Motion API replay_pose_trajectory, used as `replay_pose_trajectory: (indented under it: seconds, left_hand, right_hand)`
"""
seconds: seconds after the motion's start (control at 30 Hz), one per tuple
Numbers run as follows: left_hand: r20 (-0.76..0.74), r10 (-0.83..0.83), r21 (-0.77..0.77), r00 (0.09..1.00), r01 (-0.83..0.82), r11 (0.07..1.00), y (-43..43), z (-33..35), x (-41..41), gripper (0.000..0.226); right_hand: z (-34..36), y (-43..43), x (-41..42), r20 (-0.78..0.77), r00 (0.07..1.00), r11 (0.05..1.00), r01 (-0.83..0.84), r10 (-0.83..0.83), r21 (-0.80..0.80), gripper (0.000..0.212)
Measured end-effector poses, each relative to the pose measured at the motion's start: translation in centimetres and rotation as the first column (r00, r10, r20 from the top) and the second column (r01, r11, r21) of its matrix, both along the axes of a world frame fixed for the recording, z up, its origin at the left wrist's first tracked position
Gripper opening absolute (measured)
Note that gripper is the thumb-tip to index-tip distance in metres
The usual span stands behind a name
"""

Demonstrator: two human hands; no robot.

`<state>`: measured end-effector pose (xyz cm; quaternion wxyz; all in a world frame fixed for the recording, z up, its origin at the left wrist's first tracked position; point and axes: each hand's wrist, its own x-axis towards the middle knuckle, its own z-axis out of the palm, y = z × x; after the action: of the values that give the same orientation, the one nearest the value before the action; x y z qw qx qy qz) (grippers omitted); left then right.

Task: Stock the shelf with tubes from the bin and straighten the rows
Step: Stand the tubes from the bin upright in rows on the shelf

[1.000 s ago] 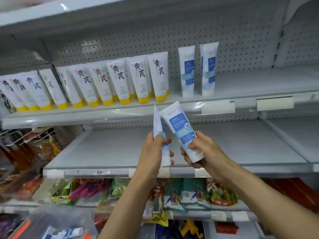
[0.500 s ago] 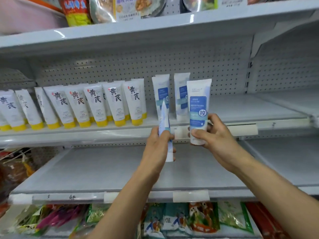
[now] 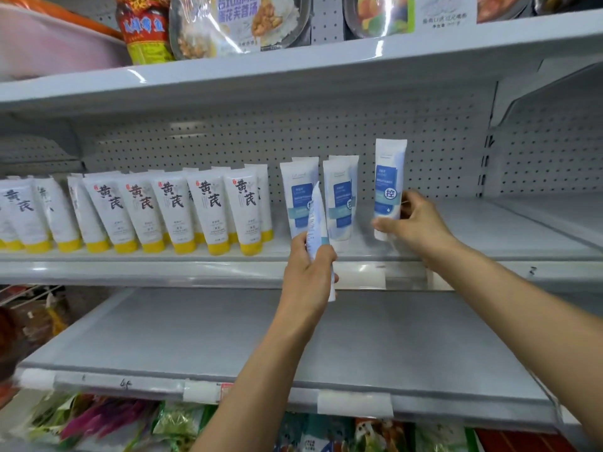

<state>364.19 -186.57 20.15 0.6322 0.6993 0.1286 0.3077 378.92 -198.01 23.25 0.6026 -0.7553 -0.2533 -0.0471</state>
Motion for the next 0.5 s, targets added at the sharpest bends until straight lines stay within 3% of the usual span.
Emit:
replay_pose_trajectory:
  seconds: [0.2,0.5]
  left_hand:
    - [0.000,0.031,0.039,1.000,-0.031,0.999,0.0,-0.2,1.1,0.037]
    - [0.008,0.043,0.044,0.999,-0.044,0.998,0.1,-0.2,1.9,0.037]
  right_hand:
    - [-0.7,2.0,3.3,0.059,0.997,0.979,0.067,-0.057,-0.192,0.057]
    - [-0.5,2.8,5.8,0.063,0.995,0.962,0.086,-0.072,-0.261,0.057]
